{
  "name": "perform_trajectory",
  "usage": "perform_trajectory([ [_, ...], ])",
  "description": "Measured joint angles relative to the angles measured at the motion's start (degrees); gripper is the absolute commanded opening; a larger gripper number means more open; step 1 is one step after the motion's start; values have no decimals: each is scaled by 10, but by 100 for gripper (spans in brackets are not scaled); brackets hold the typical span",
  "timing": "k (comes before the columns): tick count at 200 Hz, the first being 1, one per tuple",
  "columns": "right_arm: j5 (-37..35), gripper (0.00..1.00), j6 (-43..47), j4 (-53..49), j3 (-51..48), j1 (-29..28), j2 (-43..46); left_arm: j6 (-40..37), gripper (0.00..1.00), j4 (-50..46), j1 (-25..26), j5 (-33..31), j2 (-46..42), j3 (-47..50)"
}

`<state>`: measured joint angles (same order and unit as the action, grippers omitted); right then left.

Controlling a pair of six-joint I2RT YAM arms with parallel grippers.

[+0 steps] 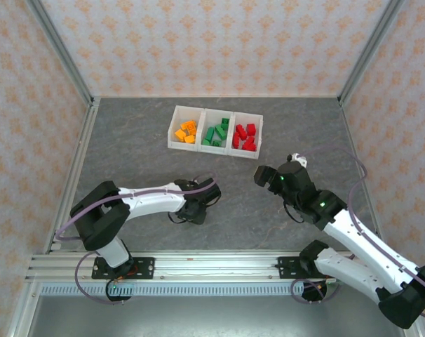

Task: Sort the legos into containers by color
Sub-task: Pick up the lego from the middle-left of the table, then place the lego in the container.

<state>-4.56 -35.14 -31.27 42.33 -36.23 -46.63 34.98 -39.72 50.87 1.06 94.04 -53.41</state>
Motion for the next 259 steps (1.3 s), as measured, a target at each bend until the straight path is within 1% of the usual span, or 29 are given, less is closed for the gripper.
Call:
perform_trajectory([
  [13, -1, 100, 0, 0, 0, 0, 1, 6, 28, -6, 0, -15, 0, -7],
  [34, -3, 100, -2, 0, 0, 0, 1, 11, 28, -16, 0, -39, -10, -26],
  [53, -6, 100, -2, 0, 0, 0, 1, 13, 28, -17, -14, -59, -31, -47],
  [76, -10, 100, -2, 0, 0, 0, 1, 10, 28, -15, -62, -64, -50, -91],
  [94, -11, 100, -2, 0, 0, 0, 1, 0, 29, -4, -105, -60, -49, -137],
  [108, -12, 100, -2, 0, 0, 0, -2, -16, 29, 1, -135, -59, -34, -191],
  [123, -14, 100, -2, 0, 0, 0, -5, -36, 28, 6, -159, -58, 10, -273],
  [142, -17, 100, -2, 0, 0, 0, -5, -58, 28, 20, -176, -59, 76, -363],
  [169, -31, 100, -2, -11, 0, 0, 2, -87, 28, 22, -194, -59, 209, -494],
  [191, -47, 100, -1, -29, 0, 0, 19, -101, 29, 15, -206, -58, 306, -575],
  [212, -61, 100, 2, -46, 0, 0, 38, -111, 31, 5, -218, -54, 371, -631],
  [224, -68, 100, 5, -52, 0, 0, 46, -114, 35, 1, -224, -50, 392, -651],
  [241, -77, 100, 9, -57, 0, 0, 50, -115, 41, 2, -229, -43, 401, -674],
  [259, -82, 100, 12, -60, 0, 0, 48, -122, 55, 6, -236, -27, 403, -682],
])
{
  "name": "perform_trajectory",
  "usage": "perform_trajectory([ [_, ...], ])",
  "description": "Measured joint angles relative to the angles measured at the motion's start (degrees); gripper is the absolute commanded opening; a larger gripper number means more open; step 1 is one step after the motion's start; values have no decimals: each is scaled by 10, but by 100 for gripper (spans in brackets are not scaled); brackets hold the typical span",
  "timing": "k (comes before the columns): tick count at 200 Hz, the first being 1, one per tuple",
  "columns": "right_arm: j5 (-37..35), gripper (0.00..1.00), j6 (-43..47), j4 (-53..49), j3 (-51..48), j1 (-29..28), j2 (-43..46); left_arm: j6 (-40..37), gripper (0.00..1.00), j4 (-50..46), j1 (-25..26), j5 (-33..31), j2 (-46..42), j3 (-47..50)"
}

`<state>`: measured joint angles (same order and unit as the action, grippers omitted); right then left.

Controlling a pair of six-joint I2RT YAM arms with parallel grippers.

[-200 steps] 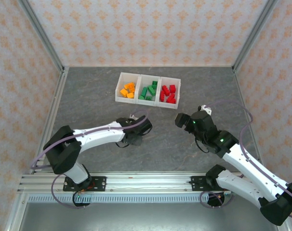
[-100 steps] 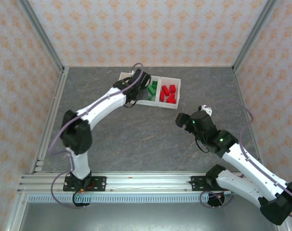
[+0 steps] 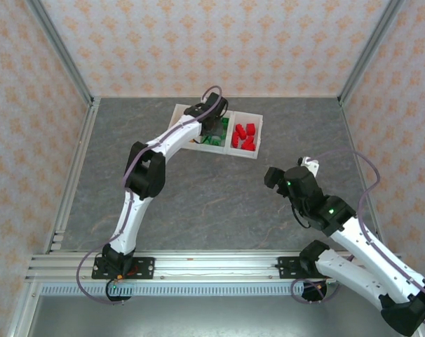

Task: Sort the legos into containers by color
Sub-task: Place the lego in the container.

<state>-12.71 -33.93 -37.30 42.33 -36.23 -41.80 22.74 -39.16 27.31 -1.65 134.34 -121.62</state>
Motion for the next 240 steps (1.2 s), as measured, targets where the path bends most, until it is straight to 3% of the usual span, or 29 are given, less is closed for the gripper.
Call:
perform_trajectory([
  [34, -4, 100, 8, -1, 0, 0, -11, -7, 78, 0, -9, 17, 1, -23],
  [87, -4, 100, 10, 0, 0, 0, -25, -19, 92, 5, -9, 27, -38, 6],
  [118, -5, 100, 16, 9, 0, 0, -37, -19, 94, 54, -10, 24, -189, 156],
  [180, -42, 100, 80, 114, -27, 0, -53, -21, 99, 297, -17, -25, -570, 516],
  [209, -81, 100, 139, 202, -66, 0, -49, -23, 99, 357, -45, -64, -663, 647],
  [240, -124, 100, 223, 362, -190, 1, -14, -37, 99, 394, -61, -132, -739, 765],
])
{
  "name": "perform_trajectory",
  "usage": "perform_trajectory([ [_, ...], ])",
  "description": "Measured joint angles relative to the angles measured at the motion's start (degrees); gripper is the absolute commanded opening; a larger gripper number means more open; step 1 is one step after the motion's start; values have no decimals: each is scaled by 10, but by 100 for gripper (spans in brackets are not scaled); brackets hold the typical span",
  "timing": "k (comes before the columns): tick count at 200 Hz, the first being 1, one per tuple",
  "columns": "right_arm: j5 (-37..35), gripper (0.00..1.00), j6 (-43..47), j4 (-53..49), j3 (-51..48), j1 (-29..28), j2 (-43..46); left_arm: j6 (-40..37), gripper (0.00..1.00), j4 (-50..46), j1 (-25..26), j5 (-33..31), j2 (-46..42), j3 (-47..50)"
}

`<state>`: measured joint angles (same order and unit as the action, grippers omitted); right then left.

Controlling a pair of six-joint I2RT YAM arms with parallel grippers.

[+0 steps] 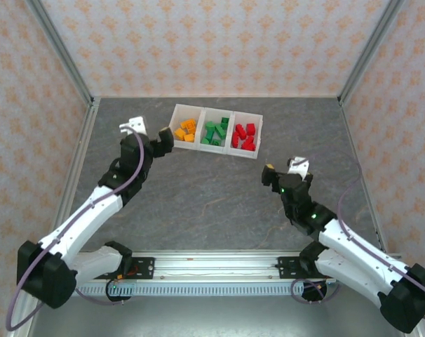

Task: Sort the legos into containers by color
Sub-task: Place the lego in the container, then reset both arms

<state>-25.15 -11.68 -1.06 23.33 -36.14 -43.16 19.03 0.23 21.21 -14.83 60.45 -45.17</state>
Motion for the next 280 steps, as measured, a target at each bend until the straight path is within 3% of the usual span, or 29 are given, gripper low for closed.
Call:
perform_trajectory([
  [30, -39, 100, 51, 169, -109, 43, -17, -23, 99, 88, 0, -98, -99, 155],
  [77, -24, 100, 131, 409, -115, 119, -160, -107, 99, 286, 0, -160, -304, 416],
  [122, 27, 100, 192, 584, -118, 145, -328, -135, 99, 356, 0, -223, -396, 449],
  [145, 57, 100, 203, 597, -118, 155, -352, -144, 99, 399, -4, -232, -353, 449],
  [186, 145, 100, 229, 636, -145, 161, -320, -151, 99, 511, -22, -222, -167, 449],
  [243, 205, 100, 244, 666, -181, 180, -289, -130, 99, 660, -141, -107, -11, 449],
  [266, 205, 100, 250, 674, -181, 184, -291, -130, 99, 717, -158, -51, 64, 449],
  [280, 209, 100, 250, 682, -183, 198, -291, -131, 100, 704, -161, -32, 89, 441],
])
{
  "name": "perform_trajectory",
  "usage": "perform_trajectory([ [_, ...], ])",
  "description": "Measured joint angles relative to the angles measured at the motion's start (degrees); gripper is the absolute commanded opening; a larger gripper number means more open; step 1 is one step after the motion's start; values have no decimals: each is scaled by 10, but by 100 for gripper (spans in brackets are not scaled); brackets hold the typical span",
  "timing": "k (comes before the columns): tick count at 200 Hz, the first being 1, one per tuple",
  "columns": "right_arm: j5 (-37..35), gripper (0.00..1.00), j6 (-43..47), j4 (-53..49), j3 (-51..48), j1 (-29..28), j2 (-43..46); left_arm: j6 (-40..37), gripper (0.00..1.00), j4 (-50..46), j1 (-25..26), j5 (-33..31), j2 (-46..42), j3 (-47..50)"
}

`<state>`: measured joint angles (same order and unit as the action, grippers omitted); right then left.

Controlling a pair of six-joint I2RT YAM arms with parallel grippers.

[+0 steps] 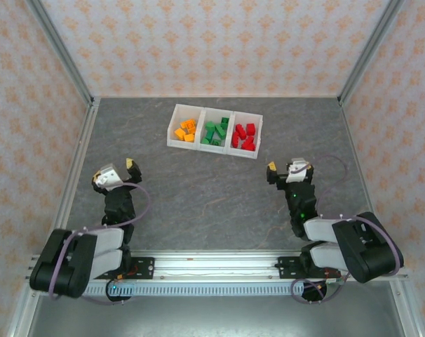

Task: Sort the legos into containers by color
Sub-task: Reset both arms

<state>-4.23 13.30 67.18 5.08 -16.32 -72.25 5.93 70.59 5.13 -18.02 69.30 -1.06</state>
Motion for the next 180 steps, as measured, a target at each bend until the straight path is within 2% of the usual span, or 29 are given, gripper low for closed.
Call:
perform_trajectory([
  [29, 9, 100, -13, 24, -1, 46, -5, -14, 99, -5, 0, 32, 30, -36],
  [61, 20, 100, -20, 41, 15, 72, -61, -35, 99, 12, -2, 52, 47, -44],
  [82, 33, 100, -29, 45, 19, 83, -77, -46, 99, 132, -15, 63, 146, -20],
  [93, 47, 100, -39, 88, 10, 100, -94, -50, 100, 126, -19, 68, 194, -17],
  [107, 54, 100, -54, 140, 2, 120, -143, -50, 100, 93, -23, 74, 190, -33],
  [137, 84, 100, -67, 93, 37, 139, -156, -44, 100, 88, -38, 84, 185, -93],
  [180, 66, 100, -94, 56, 75, 141, -153, -34, 99, 98, -40, 55, 186, -84],
])
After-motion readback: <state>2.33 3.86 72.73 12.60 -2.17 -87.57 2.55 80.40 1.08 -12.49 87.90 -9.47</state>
